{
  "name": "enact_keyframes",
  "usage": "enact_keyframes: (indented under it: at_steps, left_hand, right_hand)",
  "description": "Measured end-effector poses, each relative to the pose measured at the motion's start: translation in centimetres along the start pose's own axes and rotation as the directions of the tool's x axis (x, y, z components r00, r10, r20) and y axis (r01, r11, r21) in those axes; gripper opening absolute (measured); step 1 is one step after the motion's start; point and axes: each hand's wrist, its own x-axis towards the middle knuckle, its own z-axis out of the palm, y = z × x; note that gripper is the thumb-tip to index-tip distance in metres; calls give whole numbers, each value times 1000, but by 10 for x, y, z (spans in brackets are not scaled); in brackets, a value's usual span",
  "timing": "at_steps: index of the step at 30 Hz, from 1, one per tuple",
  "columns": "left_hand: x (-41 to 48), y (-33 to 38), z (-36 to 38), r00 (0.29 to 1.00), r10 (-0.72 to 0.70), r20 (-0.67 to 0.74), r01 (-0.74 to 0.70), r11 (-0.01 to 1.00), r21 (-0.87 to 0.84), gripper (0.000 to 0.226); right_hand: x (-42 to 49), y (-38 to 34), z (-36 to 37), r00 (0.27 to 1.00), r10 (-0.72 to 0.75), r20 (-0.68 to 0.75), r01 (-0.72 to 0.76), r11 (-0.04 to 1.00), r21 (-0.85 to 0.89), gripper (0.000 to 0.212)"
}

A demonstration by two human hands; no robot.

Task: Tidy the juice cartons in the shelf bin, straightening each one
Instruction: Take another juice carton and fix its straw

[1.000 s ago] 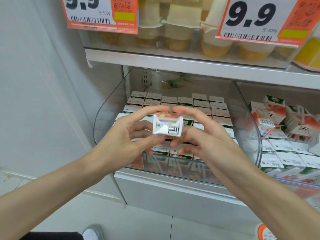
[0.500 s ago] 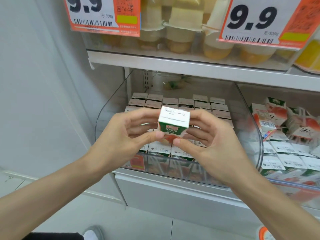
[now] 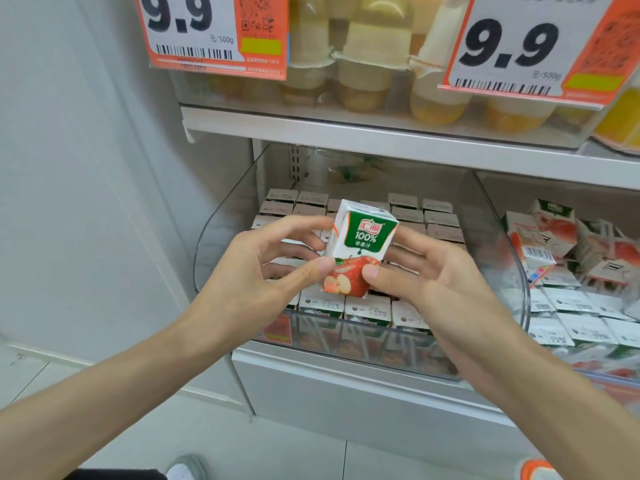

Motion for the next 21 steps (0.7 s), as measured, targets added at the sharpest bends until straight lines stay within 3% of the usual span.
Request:
enact_keyframes:
  at_steps: [5,8,14,21]
  left_hand:
    - [1,0,-3,995,-85,50,91,989,-117,43]
    - [-2,-1,1,996,-71,57,76,994,-80,52]
    - [-3,-7,9,994,-63,85,66,997,-40,63]
    - [2,-2,6,973,-153,170,163,985,-50,65]
  right_hand:
    - [-3,0,1,981,105,163,-126,984,123,34]
    - [-2,1,3,966,128,222,-176,961,212,34]
    - [-2,2,8,983,177,54,-183,974,137,35]
    - [0,-6,6,985,122,124,-153,946,286,40]
